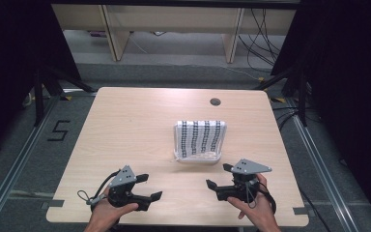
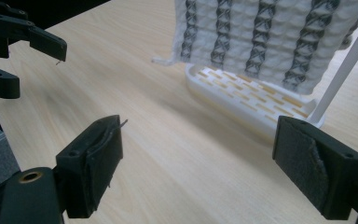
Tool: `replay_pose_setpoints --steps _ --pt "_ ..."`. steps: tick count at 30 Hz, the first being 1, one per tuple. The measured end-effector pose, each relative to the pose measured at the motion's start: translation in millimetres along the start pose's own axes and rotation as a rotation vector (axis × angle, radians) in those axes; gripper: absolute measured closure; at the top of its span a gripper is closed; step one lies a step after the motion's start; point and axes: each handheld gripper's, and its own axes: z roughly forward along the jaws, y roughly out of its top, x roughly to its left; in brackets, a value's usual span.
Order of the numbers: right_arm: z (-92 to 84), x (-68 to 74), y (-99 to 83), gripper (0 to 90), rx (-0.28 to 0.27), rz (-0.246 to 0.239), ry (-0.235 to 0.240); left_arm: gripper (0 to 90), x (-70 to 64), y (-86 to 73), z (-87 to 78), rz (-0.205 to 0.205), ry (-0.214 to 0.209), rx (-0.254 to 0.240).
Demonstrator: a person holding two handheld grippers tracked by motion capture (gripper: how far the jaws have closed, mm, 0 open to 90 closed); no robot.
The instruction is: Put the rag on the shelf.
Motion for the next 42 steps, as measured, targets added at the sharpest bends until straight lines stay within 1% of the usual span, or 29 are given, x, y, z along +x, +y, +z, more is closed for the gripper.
replay_pose_setpoints --steps 1,2,3,4,5,8,9,11,12,17,18,19,20,21,22,23,24,25,26,28,30,31,32,33,36,37,38,39,42 --pt "0.7 -1.1 -1.5 17.0 -0.007 -0.023 -0.005 18.4 0.0 0.0 0.0 0.000 0.000 0.000" --pt "2.0 -0.4 -3.4 17.1 -0.005 -0.003 0.015 18.4 -1.6 -2.9 -0.1 0.001 0.000 0.011" --pt "2.4 -0.9 -4.8 17.0 -0.011 -0.029 0.006 18.4 -2.4 -4.3 0.0 0.006 0.004 0.014" --pt "2.1 2.3 -7.0 17.0 0.003 0.016 0.010 18.4 -3.0 -5.2 -0.2 0.009 0.005 0.020" --pt "3.2 0.1 -8.5 17.0 -0.005 -0.005 0.022 18.4 -3.4 -6.5 0.1 0.011 0.001 0.020" --pt "3.2 2.7 -13.6 16.6 0.018 0.011 0.025 18.4 -5.2 -10.1 0.7 0.017 0.005 0.023" --pt "4.4 0.4 -14.9 16.6 0.013 -0.023 0.029 18.4 -5.5 -11.1 0.8 0.022 0.004 0.028" --pt "4.0 3.8 -18.1 16.6 0.026 0.010 0.024 18.4 -7.6 -13.3 1.3 0.020 0.010 0.030" --pt "4.6 2.7 -19.3 16.6 0.023 -0.010 0.024 18.4 -7.7 -14.1 1.1 0.028 0.004 0.039" --pt "4.3 4.4 -24.0 16.6 0.022 -0.024 0.019 18.4 -10.4 -16.1 0.5 0.029 0.009 0.036" --pt "4.7 5.5 -26.3 16.6 0.025 -0.031 0.038 18.4 -10.4 -17.7 -0.3 0.038 0.007 0.033" --pt "2.6 9.4 -27.3 16.6 0.047 0.015 0.038 18.4 -11.9 -18.5 -0.9 0.030 0.016 0.035" --pt "3.6 8.4 -28.6 16.6 0.034 -0.004 0.042 18.4 -12.3 -19.4 -1.1 0.028 0.012 0.035" --pt "1.4 10.9 -29.5 16.6 0.052 0.015 0.041 18.4 -13.2 -20.1 -1.5 0.028 0.015 0.037" --pt "3.2 8.3 -30.8 16.6 0.032 -0.022 0.045 18.4 -12.9 -20.9 -2.1 0.042 0.012 0.042" --pt "1.0 9.6 -31.7 16.6 0.043 -0.015 0.033 18.4 -14.2 -21.8 -2.5 0.041 0.017 0.043" --pt "0.6 8.9 -32.9 16.6 0.035 -0.033 0.030 18.4 -14.9 -22.7 -2.4 0.041 0.017 0.039" --pt "0.3 11.0 -34.4 16.6 0.036 -0.016 0.032 18.4 -15.3 -23.8 -2.5 0.046 0.017 0.036" --pt "-0.5 10.5 -35.4 16.6 0.038 -0.030 0.033 18.4 -16.4 -24.0 -3.6 0.045 0.021 0.050" --pt "-1.5 12.0 -38.3 16.6 0.044 -0.021 0.033 18.4 -16.8 -25.7 -4.2 0.061 0.021 0.057" --pt "-1.8 12.0 -41.2 16.6 0.060 -0.032 0.035 18.4 -18.0 -28.0 -3.1 0.062 0.022 0.045" --pt "-2.0 12.3 -42.6 16.6 0.056 -0.041 0.030 18.4 -19.4 -28.4 -3.7 0.059 0.031 0.063" --pt "-2.6 15.4 -44.4 16.6 0.068 -0.009 0.031 18.4 -19.5 -29.5 -3.2 0.060 0.027 0.068" --pt "-2.2 12.8 -45.2 16.6 0.064 -0.047 0.032 18.4 -19.1 -30.7 -3.2 0.073 0.036 0.072" --pt "-3.7 15.0 -48.5 16.6 0.078 -0.045 0.022 18.4 -21.0 -32.3 -3.4 0.067 0.027 0.084" --pt "-3.1 14.8 -49.4 16.6 0.086 -0.044 0.045 18.4 -21.4 -33.2 -3.2 0.072 0.030 0.081" --pt "-4.5 16.9 -50.3 16.6 0.098 -0.033 0.024 18.4 -22.1 -33.9 -2.9 0.074 0.037 0.081" --pt "-4.4 16.6 -51.0 16.6 0.089 -0.048 0.017 18.4 -22.0 -33.9 -3.2 0.084 0.037 0.096" --pt "-4.7 17.3 -52.6 16.6 0.103 -0.051 0.019 18.4 -23.0 -34.7 -1.6 0.091 0.042 0.093"
